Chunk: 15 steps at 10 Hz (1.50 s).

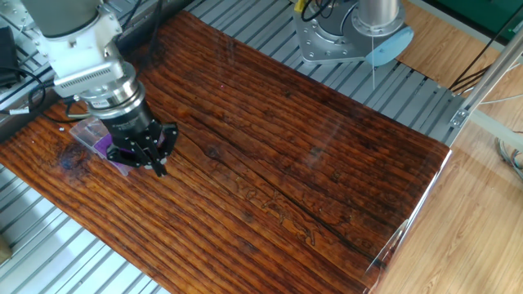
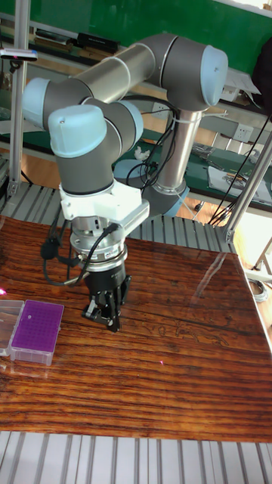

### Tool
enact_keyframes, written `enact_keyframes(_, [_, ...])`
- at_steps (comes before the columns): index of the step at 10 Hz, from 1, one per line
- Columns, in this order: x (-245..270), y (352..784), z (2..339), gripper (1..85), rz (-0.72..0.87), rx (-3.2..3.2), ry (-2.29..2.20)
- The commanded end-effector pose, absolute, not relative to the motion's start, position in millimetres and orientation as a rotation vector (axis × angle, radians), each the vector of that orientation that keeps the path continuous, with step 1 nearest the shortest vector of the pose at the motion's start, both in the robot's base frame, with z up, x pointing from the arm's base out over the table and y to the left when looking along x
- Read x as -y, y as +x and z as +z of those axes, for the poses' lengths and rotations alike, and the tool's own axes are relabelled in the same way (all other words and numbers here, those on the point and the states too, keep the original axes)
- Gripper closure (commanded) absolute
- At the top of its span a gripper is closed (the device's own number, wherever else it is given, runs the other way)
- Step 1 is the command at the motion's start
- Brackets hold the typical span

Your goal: Insert a small pipette tip into the holder for small pipette tips

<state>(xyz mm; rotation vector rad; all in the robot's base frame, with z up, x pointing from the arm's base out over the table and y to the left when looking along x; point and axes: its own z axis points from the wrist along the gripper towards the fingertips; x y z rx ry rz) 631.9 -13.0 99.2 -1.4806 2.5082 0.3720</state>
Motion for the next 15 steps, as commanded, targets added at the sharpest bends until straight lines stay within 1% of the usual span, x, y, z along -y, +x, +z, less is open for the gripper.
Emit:
enact_keyframes(1, [19, 632, 100, 84.7, 0.321, -2.502, -1.562])
enact_keyframes(2, [15, 630, 104, 84.7, 0.316, -2.497, -1.597])
enact_keyframes(4, [23, 626, 102, 84.7, 0.253, -2.441, -1.763])
enact_keyframes(8, [29, 619, 102, 84.7, 0.259, -2.397, -1.853])
enact_keyframes(9, [22, 616, 104, 84.7, 0.302, -2.415, -1.817])
enact_keyframes(10, [21, 617, 104, 84.7, 0.310, -2.453, -1.765])
enact_keyframes(11, [11, 616, 107, 84.7, 0.371, -2.531, -1.623])
enact_keyframes(13, [-6, 627, 112, 84.7, 0.435, -2.603, -1.383])
enact_keyframes(14, [-9, 633, 113, 84.7, 0.433, -2.594, -1.352])
enact_keyframes(15, [-5, 636, 110, 84.7, 0.394, -2.587, -1.359])
